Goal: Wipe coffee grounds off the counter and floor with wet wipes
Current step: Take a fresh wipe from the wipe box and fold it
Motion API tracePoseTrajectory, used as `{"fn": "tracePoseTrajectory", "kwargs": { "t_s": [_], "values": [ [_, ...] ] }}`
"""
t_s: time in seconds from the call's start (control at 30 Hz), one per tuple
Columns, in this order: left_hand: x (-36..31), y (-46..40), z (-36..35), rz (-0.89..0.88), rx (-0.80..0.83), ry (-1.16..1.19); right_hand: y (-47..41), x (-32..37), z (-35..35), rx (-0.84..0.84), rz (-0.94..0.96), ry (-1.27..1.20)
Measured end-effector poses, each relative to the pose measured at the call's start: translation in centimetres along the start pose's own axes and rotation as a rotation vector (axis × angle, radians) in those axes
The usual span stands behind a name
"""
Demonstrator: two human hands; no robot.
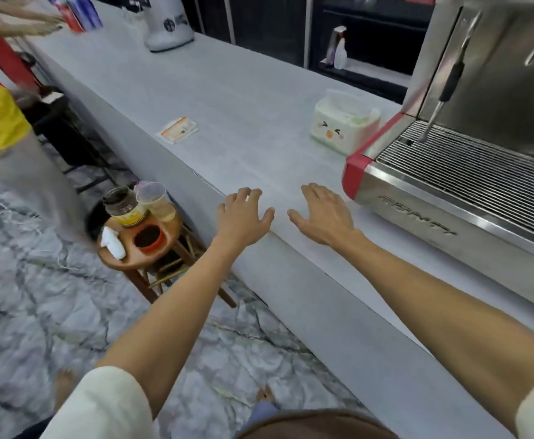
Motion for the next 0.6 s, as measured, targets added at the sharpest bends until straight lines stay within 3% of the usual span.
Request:
{"fn": "tracePoseTrajectory", "kwargs": {
  "t_s": [0.23,0.6],
  "values": [
    [2.1,-5.1,0.7,-0.100,0.001,-0.007,-3.6,0.6,-0.8,-0.018,-0.140,0.027],
    [-1.2,-15.6,0.2,-0.238,0.025,0.038,-10.7,-2.4,-1.1,-0.115,-0.251,0.083]
  ]
}}
Point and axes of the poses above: each hand's wrist, its own y-axis away from the middle knuckle, its own z-axis out of the back of the hand, x = y × z, the point moved 2 cm from there along -y, towards the middle knuckle, and after that the axes turned 8 degrees about z, right-handed, at the moved point
